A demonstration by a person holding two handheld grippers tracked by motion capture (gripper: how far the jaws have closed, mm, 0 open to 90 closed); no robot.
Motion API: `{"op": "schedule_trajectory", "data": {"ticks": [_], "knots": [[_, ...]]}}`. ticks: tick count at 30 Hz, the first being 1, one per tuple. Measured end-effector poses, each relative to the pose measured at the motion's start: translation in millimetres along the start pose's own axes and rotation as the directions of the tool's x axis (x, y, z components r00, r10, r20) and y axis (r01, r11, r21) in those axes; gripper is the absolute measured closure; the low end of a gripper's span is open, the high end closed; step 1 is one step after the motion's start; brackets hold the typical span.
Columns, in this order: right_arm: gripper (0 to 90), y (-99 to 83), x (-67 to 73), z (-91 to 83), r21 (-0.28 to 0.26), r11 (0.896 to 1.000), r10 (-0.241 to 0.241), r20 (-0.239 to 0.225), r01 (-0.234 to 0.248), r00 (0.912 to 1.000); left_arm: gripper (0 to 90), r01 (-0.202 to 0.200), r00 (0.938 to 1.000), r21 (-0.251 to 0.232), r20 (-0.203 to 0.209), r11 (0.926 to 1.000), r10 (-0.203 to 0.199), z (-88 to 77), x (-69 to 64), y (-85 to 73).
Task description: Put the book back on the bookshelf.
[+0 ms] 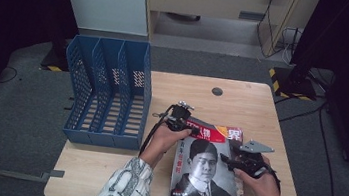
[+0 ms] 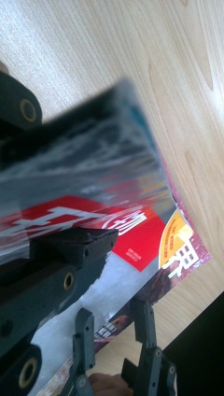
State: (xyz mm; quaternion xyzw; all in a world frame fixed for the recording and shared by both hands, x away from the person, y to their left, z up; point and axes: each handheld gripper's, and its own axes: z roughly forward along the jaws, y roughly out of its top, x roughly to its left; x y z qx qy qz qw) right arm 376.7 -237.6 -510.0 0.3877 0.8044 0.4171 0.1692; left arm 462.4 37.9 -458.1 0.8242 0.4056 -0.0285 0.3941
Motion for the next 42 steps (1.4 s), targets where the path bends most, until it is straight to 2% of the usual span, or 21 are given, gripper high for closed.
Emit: {"op": "schedule_trajectory", "data": {"ticks": [5,11,13,18,20,22,23,24,25,26,29,31,32,33,34,35,36,37,38,39,42], "knots": [[44.5,0.8,4.4,2.1,-0.007,1.000,-0.024,-0.014,0.024,0.9996,78.2,-0.015,0.9998,0.018,0.011,0.9997,0.015,-0.4,-2.6,3.9],[45.1,0.8,5.4,2.1,-0.010,0.999,-0.044,-0.013,0.044,0.9990,75.6,-0.031,0.9991,0.016,0.030,0.9994,0.031,-0.2,-6.2,5.7],[45.2,0.8,5.4,2.1,-0.011,0.999,-0.047,-0.013,0.047,0.9988,74.3,-0.056,0.9982,0.026,0.023,0.9981,0.056,1.6,-6.1,5.1],[44.6,0.2,5.5,2.1,-0.015,0.999,-0.043,-0.012,0.043,0.9990,80.7,-0.006,0.9997,0.001,0.023,1.0000,0.006,0.6,-3.0,2.4],[40.0,-0.1,4.0,1.2,-0.014,0.999,-0.038,-0.019,0.038,0.9991,81.1,-0.013,0.9997,-0.003,0.022,0.9999,0.013,0.5,-2.2,0.7],[30.7,0.1,0.6,-2.6,-0.003,1.000,-0.031,-0.028,0.031,0.9991,81.2,-0.010,0.9991,-0.007,0.042,0.9999,0.010,-1.1,-0.1,-0.3],[26.6,0.1,-7.5,-10.3,-0.036,0.999,0.012,-0.014,-0.013,0.9998,81.4,-0.009,0.9986,-0.003,0.052,1.0000,0.009,-3.2,0.8,-0.8],[26.6,0.1,-7.5,-10.3,-0.036,0.999,0.012,-0.014,-0.013,0.9998,81.4,-0.009,0.9986,-0.003,0.052,1.0000,0.009,-3.2,0.8,-0.8],[23.6,-0.9,-17.0,-18.8,-0.088,0.994,0.068,0.018,-0.066,0.9975,81.5,-0.010,0.9985,-0.003,0.054,0.9999,0.010,-5.2,0.1,-0.8],[21.9,-1.7,-21.7,-22.4,-0.100,0.991,0.092,0.040,-0.087,0.9950,81.6,-0.010,0.9985,-0.003,0.054,0.9999,0.010,-5.2,0.1,-0.8],[19.4,-6.0,-32.5,-27.6,-0.098,0.986,0.144,0.127,-0.132,0.9814,82.0,-0.015,0.9981,-0.008,0.059,0.9998,0.016,-9.3,-1.5,-0.4],[20.1,-9.6,-37.9,-27.8,-0.080,0.986,0.159,0.167,-0.148,0.9731,82.2,-0.014,0.9978,-0.014,0.065,0.9998,0.015,-10.7,-2.4,-0.2],[20.1,-9.6,-37.9,-27.8,-0.080,0.986,0.159,0.167,-0.148,0.9731,82.4,-0.014,0.9978,-0.014,0.065,0.9998,0.015,-10.7,-2.4,-0.2],[22.0,-12.7,-43.1,-27.4,-0.062,0.984,0.177,0.210,-0.168,0.9615,82.5,-0.015,0.9975,-0.021,0.069,0.9997,0.017,-12.4,-3.9,0.0],[22.0,-12.7,-43.1,-27.4,-0.062,0.984,0.177,0.210,-0.168,0.9615,82.6,-0.015,0.9975,-0.021,0.069,0.9997,0.017,-12.4,-3.9,0.0],[24.1,-15.9,-48.2,-28.4,-0.061,0.981,0.196,0.225,-0.187,0.9544,82.7,-0.017,0.9973,-0.024,0.072,0.9996,0.018,-14.3,-4.5,0.4],[24.1,-15.9,-48.2,-28.4,-0.061,0.981,0.196,0.225,-0.187,0.9544,82.8,-0.017,0.9973,-0.024,0.072,0.9996,0.018,-14.3,-4.5,0.4],[27.0,-18.9,-52.0,-28.9,-0.050,0.980,0.198,0.251,-0.191,0.9475,82.9,-0.017,0.9971,-0.027,0.074,0.9995,0.019,-16.1,-4.6,0.3],[27.0,-18.9,-52.0,-28.9,-0.050,0.980,0.198,0.251,-0.191,0.9475,83.0,-0.017,0.9971,-0.027,0.074,0.9995,0.019,-16.1,-4.6,0.3],[29.3,-23.0,-55.1,-28.1,-0.027,0.979,0.203,0.277,-0.204,0.9391,83.1,-0.021,0.9966,-0.033,0.080,0.9992,0.023,-18.5,-5.1,0.4],[30.8,-30.3,-59.1,-23.1,0.022,0.974,0.211,0.293,-0.227,0.9326,84.0,-0.024,0.9954,-0.058,0.092,0.9981,0.029,-24.8,-7.3,1.6]]}}
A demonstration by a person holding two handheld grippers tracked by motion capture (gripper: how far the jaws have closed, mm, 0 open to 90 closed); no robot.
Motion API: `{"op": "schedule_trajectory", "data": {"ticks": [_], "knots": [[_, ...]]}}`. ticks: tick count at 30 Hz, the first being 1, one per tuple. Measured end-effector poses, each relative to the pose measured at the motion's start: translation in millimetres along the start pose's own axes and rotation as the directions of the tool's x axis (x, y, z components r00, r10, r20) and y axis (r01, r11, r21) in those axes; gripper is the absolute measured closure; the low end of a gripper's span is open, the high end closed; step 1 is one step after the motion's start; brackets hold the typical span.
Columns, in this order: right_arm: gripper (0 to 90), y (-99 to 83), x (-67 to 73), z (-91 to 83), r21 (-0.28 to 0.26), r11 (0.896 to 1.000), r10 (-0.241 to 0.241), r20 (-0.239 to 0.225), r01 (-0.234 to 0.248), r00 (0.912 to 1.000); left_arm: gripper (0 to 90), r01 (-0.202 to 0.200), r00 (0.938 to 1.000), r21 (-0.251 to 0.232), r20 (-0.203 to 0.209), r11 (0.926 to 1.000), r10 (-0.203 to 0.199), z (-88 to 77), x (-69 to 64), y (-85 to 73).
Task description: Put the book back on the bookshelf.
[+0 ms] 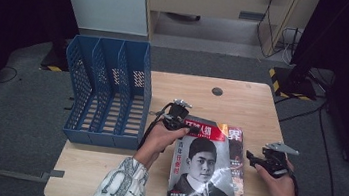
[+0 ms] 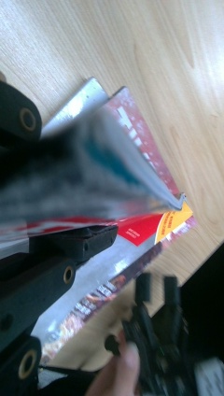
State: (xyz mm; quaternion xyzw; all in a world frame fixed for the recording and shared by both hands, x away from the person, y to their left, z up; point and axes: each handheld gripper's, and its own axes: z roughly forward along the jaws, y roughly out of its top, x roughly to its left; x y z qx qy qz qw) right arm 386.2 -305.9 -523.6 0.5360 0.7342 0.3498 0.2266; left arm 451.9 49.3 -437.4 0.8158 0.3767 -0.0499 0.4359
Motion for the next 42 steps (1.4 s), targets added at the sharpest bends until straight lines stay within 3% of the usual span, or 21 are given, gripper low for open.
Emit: {"op": "schedule_trajectory", "data": {"ticks": [3,10,22,30,42], "knots": [[30.7,-4.6,0.5,7.5,0.050,0.999,-0.010,0.003,0.010,0.9999,84.9,-0.015,0.9999,-0.018,0.001,0.9997,0.015,-7.5,-4.1,4.0],[30.3,-7.0,1.9,10.8,0.031,0.999,-0.037,0.010,0.037,0.9993,86.2,-0.032,0.9995,-0.059,-0.009,0.9978,0.031,-24.6,-10.0,16.1],[30.4,-7.9,3.1,11.8,0.017,0.999,-0.031,0.012,0.030,0.9995,86.4,-0.075,0.9963,-0.128,-0.051,0.9890,0.069,-58.0,-22.8,40.2],[30.4,-7.9,2.7,12.0,0.013,0.999,-0.036,0.013,0.036,0.9993,86.4,-0.096,0.9926,-0.179,-0.090,0.9792,0.081,-77.7,-29.3,54.5],[30.3,-7.8,2.7,12.1,0.013,0.999,-0.033,0.012,0.033,0.9994,86.4,-0.096,0.9875,-0.251,-0.146,0.9631,0.061,-104.3,-31.8,72.1]]}}
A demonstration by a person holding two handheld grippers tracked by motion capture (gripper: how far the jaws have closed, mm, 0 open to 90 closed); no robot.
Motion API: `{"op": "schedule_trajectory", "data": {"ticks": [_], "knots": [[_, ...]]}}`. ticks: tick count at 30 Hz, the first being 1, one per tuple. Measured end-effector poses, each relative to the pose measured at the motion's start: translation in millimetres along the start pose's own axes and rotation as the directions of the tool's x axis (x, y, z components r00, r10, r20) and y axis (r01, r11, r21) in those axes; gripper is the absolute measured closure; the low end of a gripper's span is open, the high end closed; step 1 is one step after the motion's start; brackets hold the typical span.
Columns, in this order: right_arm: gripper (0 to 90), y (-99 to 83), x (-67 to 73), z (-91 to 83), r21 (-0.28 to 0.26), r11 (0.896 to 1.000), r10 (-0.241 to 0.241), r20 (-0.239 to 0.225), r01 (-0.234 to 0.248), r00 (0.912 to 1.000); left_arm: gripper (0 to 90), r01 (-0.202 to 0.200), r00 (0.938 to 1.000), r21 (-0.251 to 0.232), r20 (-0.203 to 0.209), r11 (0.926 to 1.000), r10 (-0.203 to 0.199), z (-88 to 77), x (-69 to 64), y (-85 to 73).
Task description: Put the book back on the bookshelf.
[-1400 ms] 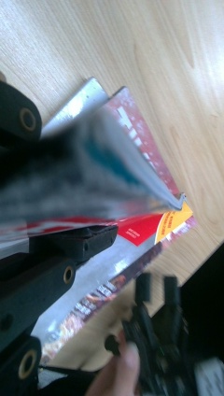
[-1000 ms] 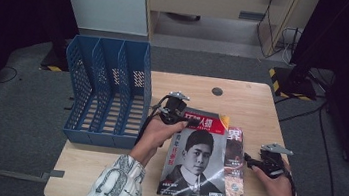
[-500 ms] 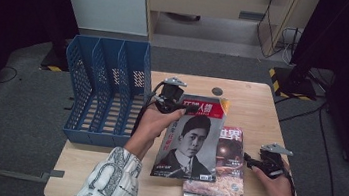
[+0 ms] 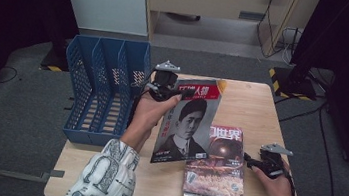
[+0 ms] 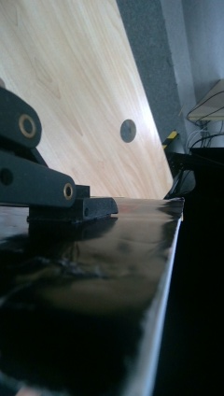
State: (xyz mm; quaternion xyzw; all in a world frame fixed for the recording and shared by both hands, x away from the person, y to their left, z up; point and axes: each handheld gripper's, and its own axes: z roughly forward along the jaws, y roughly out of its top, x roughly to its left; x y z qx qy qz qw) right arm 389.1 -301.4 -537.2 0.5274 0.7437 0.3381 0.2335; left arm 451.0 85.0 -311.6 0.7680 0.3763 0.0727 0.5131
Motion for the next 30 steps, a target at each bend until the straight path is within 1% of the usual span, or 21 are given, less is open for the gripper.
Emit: {"op": "schedule_trajectory", "data": {"ticks": [4,11,16,19,24,30], "knots": [[30.3,0.0,-0.3,0.0,0.001,1.000,-0.004,-0.001,0.004,1.0000,86.3,-0.007,0.9999,-0.019,-0.010,0.9998,0.007,-4.7,-0.8,5.1],[30.7,-0.2,0.4,-0.4,0.003,1.000,-0.002,0.001,0.002,1.0000,86.3,-0.021,0.9994,-0.040,-0.029,0.9990,0.020,-15.8,-4.4,11.4],[30.7,-0.2,0.3,-0.3,0.003,1.000,-0.001,0.000,0.001,1.0000,86.4,-0.022,0.9988,-0.054,-0.044,0.9983,0.019,-25.1,-2.2,16.6],[30.6,-0.2,0.3,-0.3,0.003,1.000,-0.002,0.000,0.002,1.0000,86.4,-0.027,0.9981,-0.054,-0.056,0.9982,0.024,-28.4,-1.2,18.4],[30.7,-0.2,0.3,-0.3,0.003,1.000,-0.002,0.000,0.002,1.0000,86.4,-0.021,0.9979,-0.066,-0.063,0.9976,0.017,-35.4,-0.1,19.3],[30.6,-0.2,0.4,-0.3,0.002,1.000,0.000,0.000,0.000,1.0000,86.4,-0.026,0.9973,-0.075,-0.070,0.9968,0.021,-43.2,0.0,22.5]]}}
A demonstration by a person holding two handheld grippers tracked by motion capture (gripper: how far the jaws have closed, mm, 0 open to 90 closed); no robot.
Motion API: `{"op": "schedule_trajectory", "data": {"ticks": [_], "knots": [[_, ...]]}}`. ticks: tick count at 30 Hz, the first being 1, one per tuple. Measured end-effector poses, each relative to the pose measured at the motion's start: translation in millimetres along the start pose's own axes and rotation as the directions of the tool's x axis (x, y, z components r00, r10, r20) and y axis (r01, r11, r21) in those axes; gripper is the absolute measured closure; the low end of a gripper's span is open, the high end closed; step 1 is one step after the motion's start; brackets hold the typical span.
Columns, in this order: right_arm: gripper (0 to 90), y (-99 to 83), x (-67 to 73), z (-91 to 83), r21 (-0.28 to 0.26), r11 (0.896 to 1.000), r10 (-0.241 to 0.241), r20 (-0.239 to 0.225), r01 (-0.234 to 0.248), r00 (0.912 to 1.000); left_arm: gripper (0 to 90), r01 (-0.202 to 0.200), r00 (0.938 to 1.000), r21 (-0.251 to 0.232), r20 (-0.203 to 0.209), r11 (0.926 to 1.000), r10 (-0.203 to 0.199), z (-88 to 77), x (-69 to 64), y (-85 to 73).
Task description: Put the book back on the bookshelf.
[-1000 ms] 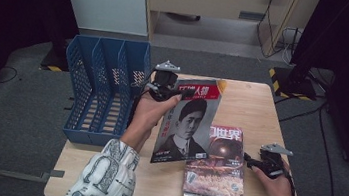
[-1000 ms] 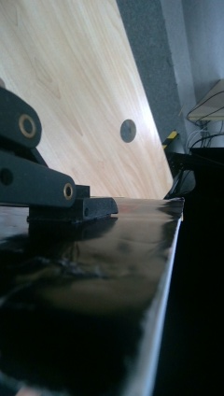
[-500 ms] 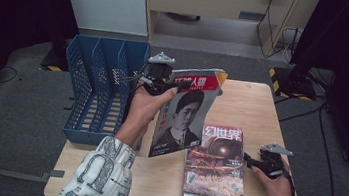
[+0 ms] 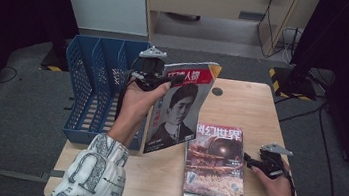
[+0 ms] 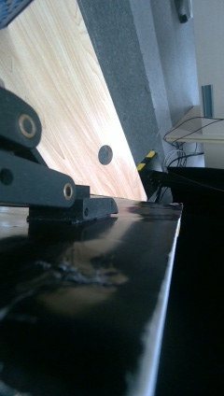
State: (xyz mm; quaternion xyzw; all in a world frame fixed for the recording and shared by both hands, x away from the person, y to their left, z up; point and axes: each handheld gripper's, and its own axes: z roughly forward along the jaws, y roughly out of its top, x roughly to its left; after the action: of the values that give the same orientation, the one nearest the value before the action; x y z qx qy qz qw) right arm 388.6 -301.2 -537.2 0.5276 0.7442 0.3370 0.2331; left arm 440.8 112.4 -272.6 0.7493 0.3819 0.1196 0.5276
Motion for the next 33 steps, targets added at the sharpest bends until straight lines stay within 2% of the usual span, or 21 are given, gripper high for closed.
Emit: {"op": "schedule_trajectory", "data": {"ticks": [18,30,33], "knots": [[30.5,-0.2,0.0,-0.4,0.000,1.000,-0.001,-0.002,0.001,1.0000,86.3,0.010,0.9999,-0.022,-0.013,0.9997,-0.010,-15.3,3.1,10.9],[30.3,0.0,0.0,-0.5,0.003,1.000,0.001,-0.002,-0.001,1.0000,86.3,0.026,0.9988,-0.049,-0.041,0.9985,-0.028,-36.0,14.4,13.9],[30.3,0.0,-0.2,-0.5,0.005,1.000,-0.002,-0.002,0.002,1.0000,86.3,0.026,0.9980,-0.052,-0.057,0.9983,-0.029,-45.5,17.9,13.4]]}}
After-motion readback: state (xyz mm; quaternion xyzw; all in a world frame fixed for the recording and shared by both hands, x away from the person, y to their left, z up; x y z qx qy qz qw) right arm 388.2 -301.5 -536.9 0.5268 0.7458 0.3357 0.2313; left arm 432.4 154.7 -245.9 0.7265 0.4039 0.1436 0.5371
